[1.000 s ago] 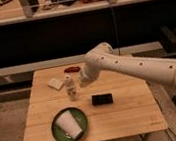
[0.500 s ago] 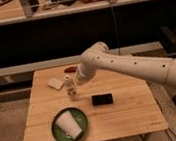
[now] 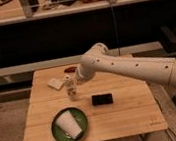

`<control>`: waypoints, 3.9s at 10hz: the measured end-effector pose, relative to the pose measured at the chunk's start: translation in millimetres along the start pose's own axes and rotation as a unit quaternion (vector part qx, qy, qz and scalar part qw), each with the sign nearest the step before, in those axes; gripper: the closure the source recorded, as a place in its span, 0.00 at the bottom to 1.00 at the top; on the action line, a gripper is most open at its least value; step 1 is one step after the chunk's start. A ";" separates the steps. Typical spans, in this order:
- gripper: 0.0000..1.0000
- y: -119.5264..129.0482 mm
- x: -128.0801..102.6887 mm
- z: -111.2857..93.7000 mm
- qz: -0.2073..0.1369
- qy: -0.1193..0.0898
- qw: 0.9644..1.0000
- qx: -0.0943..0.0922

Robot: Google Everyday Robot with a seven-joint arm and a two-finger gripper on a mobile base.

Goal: Knock the bottle over

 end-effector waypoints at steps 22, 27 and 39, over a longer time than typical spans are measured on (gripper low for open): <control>0.70 -14.6 8.6 22.9 -0.023 0.033 0.999 0.013; 0.70 -18.0 8.7 30.6 -0.031 0.035 0.999 0.022; 0.70 -41.1 4.3 34.6 -0.067 0.039 0.997 0.023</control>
